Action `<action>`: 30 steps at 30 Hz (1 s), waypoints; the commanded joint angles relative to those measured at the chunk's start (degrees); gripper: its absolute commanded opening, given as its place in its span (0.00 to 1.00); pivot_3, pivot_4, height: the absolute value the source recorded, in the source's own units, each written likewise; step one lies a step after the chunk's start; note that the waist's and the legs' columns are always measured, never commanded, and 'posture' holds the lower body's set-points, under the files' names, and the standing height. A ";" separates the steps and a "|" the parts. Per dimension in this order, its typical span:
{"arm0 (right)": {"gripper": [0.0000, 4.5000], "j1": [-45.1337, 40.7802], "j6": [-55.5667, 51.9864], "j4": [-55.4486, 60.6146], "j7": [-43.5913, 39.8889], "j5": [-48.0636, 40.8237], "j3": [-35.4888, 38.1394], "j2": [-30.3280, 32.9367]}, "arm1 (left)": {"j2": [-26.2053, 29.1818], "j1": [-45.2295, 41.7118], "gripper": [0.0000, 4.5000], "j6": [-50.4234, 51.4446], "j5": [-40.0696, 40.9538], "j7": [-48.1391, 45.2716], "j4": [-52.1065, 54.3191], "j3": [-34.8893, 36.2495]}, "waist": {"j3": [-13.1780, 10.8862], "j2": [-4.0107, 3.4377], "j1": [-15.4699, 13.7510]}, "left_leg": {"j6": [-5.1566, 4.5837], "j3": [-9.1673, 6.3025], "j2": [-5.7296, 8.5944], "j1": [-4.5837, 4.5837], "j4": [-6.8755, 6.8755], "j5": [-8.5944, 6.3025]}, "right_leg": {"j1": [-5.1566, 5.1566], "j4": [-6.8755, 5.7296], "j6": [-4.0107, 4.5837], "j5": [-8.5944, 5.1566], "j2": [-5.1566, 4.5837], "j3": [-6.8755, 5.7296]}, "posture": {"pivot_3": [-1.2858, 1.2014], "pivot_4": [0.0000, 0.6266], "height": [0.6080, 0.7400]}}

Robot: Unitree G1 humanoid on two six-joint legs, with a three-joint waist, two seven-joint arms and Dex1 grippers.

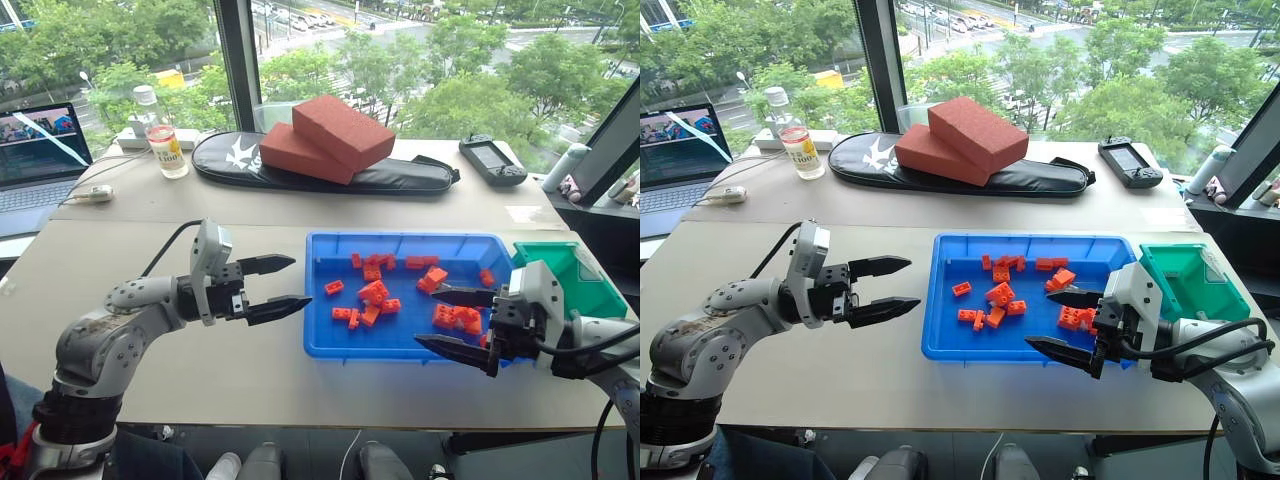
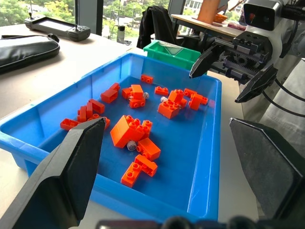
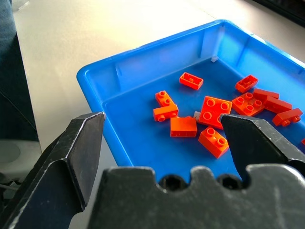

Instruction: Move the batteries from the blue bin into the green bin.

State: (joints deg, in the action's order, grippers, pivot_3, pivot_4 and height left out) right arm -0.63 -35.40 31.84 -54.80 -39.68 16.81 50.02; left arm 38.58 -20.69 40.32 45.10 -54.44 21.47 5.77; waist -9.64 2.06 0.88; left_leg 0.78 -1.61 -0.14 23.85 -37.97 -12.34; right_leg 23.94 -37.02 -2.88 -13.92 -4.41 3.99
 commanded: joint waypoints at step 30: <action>0.55 -17.90 1.65 -28.65 -2.39 26.68 -18.65 9.92 | 0.46 0.92 1.00 -0.99 -0.12 -1.08 1.62 -0.63 | -0.01 -0.02 0.16 | 0.00 0.05 0.00 0.02 0.00 0.00 | 0.08 -0.04 0.01 0.00 0.00 0.03 | 0.52 0.24 1.00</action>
State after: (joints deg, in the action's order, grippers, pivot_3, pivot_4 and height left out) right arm -17.98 -33.96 2.62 -56.62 -13.53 -2.12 59.46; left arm 38.58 -19.79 39.97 44.19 -55.61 21.53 3.61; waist -9.65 2.04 1.03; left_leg 0.78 -1.57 -0.14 23.87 -37.96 -12.34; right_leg 24.02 -37.06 -2.87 -13.92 -4.42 4.02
